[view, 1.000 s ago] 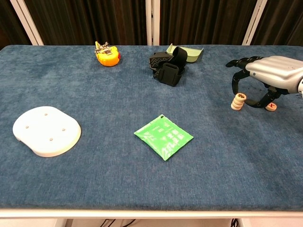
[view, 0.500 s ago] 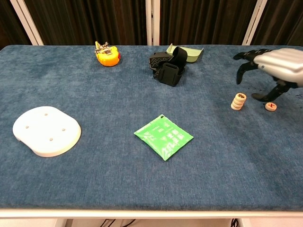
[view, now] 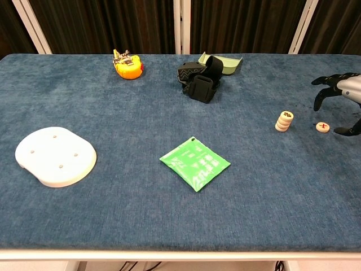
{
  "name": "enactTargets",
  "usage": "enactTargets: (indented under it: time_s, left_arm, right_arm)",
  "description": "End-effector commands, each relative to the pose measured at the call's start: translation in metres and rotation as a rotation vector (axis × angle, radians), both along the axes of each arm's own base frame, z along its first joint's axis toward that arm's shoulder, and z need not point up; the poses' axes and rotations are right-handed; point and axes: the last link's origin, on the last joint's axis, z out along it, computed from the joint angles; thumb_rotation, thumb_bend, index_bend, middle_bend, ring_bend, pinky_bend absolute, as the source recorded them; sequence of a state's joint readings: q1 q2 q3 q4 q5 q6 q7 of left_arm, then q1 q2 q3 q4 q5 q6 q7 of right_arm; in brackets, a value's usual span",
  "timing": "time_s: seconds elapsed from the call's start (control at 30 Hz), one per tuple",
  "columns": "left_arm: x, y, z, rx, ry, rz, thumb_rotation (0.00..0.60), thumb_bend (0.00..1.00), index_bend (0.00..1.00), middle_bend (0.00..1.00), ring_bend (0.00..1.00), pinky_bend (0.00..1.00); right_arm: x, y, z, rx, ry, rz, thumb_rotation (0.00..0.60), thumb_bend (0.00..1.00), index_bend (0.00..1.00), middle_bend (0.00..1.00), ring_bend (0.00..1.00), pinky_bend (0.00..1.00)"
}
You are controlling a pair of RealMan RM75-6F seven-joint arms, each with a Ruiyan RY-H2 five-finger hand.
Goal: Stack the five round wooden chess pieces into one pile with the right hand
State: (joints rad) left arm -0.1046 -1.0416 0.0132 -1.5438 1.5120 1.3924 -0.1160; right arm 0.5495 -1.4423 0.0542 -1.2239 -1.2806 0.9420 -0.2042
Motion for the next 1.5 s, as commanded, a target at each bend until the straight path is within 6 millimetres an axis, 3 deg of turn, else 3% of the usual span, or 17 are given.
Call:
enactTargets:
  time_s: [0.03, 0.47, 1.5]
  left_arm:
    - [0.0, 0.0, 0.0, 0.0, 0.001, 0.003, 0.6, 0.07, 0.0, 0.0, 0.0, 0.0]
    - [-0.002, 0.001, 0.001, 0.001, -0.003, 0.006, 0.6, 0.07, 0.0, 0.0, 0.0, 0.0]
    - [-0.001, 0.001, 0.0, -0.001, -0.005, 0.004, 0.6, 0.07, 0.0, 0.0, 0.0, 0.0]
  right_arm:
    - [-0.001, -0.001, -0.002, 0.0, 0.006, 0.0, 0.6, 0.22, 0.31, 0.0, 0.0, 0.0]
    - [0.0, -0.003, -0.015, 0.016, 0.011, 0.0, 0.6, 0.23, 0.39, 0.02, 0.0, 0.0]
    - [0.001, -0.005, -0.01, -0.018, 0.009, 0.012, 0.6, 0.25, 0.53, 0.04, 0.0, 0.0]
